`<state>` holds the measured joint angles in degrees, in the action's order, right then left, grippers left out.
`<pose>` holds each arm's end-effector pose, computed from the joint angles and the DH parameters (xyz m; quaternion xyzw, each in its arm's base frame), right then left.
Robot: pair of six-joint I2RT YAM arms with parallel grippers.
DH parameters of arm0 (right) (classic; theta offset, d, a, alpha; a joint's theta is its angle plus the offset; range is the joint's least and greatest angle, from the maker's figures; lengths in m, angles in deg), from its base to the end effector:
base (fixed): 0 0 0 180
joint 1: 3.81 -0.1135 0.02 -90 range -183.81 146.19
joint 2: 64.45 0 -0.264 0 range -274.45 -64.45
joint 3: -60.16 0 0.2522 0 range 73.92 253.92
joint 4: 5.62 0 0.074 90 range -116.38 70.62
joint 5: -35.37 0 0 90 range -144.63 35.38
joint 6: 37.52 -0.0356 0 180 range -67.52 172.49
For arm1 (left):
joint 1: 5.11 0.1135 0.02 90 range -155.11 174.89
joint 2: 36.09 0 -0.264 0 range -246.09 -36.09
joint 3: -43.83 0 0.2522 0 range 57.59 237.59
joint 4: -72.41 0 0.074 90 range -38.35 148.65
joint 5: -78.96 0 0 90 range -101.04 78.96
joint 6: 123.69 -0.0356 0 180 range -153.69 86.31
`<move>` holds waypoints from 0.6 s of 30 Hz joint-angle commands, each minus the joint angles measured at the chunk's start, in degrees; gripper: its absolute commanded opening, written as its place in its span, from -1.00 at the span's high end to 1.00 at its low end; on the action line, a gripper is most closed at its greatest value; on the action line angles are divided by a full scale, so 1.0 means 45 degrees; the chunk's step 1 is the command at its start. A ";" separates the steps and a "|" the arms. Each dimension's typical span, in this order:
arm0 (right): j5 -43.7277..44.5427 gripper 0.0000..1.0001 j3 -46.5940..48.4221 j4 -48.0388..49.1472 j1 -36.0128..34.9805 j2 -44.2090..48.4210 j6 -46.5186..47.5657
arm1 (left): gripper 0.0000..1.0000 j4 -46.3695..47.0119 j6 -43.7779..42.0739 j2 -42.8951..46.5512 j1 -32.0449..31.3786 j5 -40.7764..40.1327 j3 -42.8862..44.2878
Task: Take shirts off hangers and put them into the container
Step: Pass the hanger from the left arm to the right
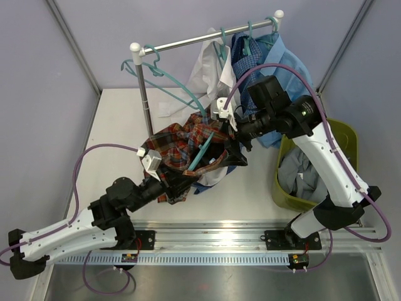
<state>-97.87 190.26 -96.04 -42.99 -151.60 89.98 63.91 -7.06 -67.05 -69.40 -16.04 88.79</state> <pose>0.1854 0.1825 0.4754 -0.6422 0.5966 0.3483 0.3321 0.0667 -0.1314 0.3208 0.1862 0.6462 -0.5065 0.5396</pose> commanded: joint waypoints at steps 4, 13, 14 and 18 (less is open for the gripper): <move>-0.1266 -0.99 0.0496 -0.1924 -0.0492 0.0364 0.2892 | 1.00 0.2932 -0.0312 0.0591 0.0049 0.1148 -0.0312; 0.0482 -0.99 0.0536 -0.3550 -0.1040 0.1279 0.5632 | 1.00 0.0885 -0.1894 0.0025 0.0205 0.2965 0.1601; 0.0759 -0.99 0.0380 -0.3492 -0.1040 0.1378 0.5671 | 1.00 0.0477 -0.1972 0.0063 0.0244 0.3004 0.1698; 0.1465 -0.99 -0.0168 -0.3510 -0.0943 0.1867 0.5945 | 1.00 -0.0230 -0.2227 0.0258 0.0400 0.3122 0.2109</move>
<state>-95.22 189.99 -96.87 -47.40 -145.79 113.35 60.76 -13.96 -67.53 -68.00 -5.26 94.10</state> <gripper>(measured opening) 0.993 0.190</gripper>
